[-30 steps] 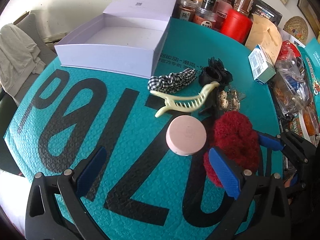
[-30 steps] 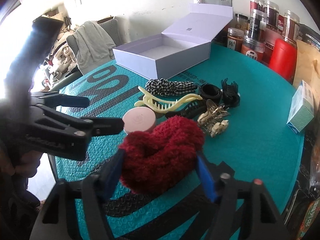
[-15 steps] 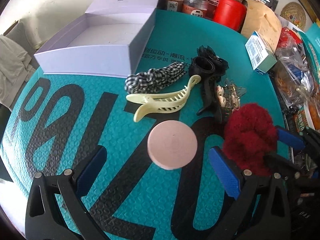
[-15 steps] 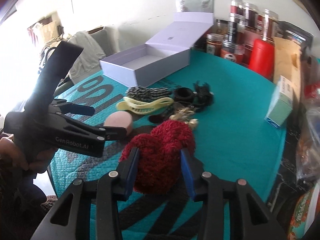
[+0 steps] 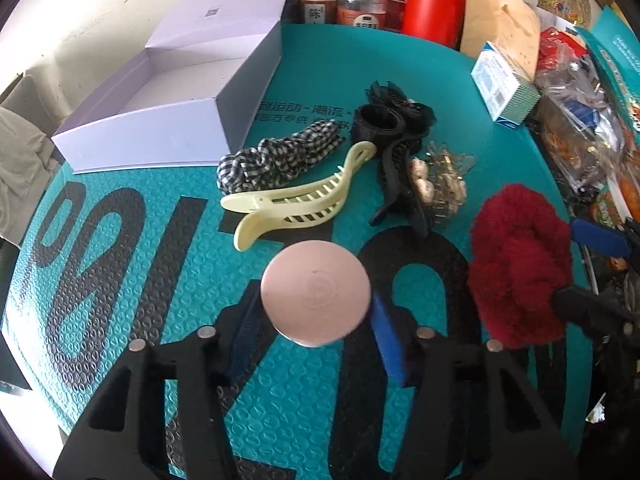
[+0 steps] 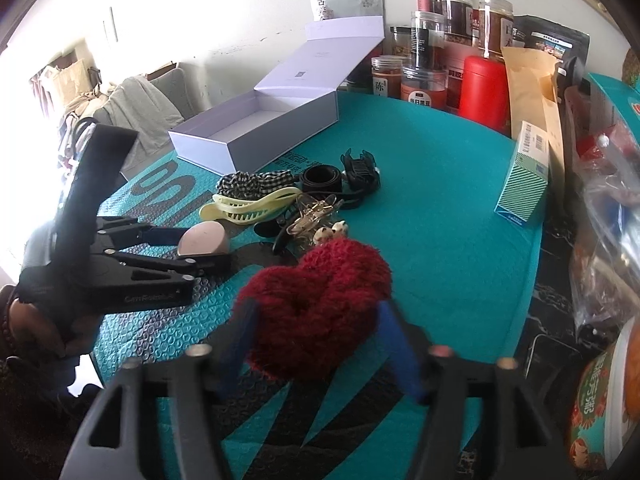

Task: Organize objects
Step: 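Grasp the pink compact with the left tool while the right tool grasps the red scrunchie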

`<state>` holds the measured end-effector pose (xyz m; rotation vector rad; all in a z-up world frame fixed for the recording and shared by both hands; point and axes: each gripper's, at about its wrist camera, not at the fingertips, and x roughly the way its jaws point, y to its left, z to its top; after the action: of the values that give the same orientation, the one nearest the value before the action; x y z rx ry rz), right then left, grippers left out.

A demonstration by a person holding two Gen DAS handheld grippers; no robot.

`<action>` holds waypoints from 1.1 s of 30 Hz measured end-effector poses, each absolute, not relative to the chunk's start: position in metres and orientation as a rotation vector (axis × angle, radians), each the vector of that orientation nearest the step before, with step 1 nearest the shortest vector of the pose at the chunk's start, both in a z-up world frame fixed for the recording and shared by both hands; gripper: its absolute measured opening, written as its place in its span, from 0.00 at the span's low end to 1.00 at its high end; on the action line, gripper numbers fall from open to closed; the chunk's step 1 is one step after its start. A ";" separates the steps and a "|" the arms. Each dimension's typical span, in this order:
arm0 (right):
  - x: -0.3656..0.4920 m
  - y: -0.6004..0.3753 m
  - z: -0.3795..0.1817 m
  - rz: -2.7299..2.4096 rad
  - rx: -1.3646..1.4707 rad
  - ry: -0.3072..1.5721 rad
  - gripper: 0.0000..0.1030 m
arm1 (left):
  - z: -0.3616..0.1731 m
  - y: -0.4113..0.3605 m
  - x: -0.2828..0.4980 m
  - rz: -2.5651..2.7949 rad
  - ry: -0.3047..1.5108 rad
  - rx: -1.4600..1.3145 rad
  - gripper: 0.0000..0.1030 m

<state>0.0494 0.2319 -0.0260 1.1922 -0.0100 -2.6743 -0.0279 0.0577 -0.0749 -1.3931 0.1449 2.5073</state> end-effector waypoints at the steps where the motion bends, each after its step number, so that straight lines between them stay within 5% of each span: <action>1: 0.048 0.231 -0.027 -2.677 1.194 -0.007 0.76 | -0.075 0.057 -0.026 2.506 0.140 -1.390 0.48; 4: 0.043 0.230 -0.033 -2.680 1.222 -0.022 0.84 | -0.074 0.055 -0.021 2.497 0.125 -1.388 0.48; 22: 0.032 0.221 -0.052 -2.603 1.206 -0.065 0.84 | -0.074 0.054 -0.011 2.484 0.144 -1.381 0.48; 26: 0.028 0.219 -0.054 -2.560 1.232 -0.073 0.56 | -0.074 0.053 -0.011 2.494 0.123 -1.360 0.48; 33: 0.043 0.206 -0.045 -2.594 1.164 0.095 0.41 | -0.067 0.048 -0.006 2.496 0.095 -1.351 0.48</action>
<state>0.0426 0.2057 -0.0452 1.1638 0.0951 -2.5942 -0.0063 0.0484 -0.0674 -1.3514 0.0946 2.4957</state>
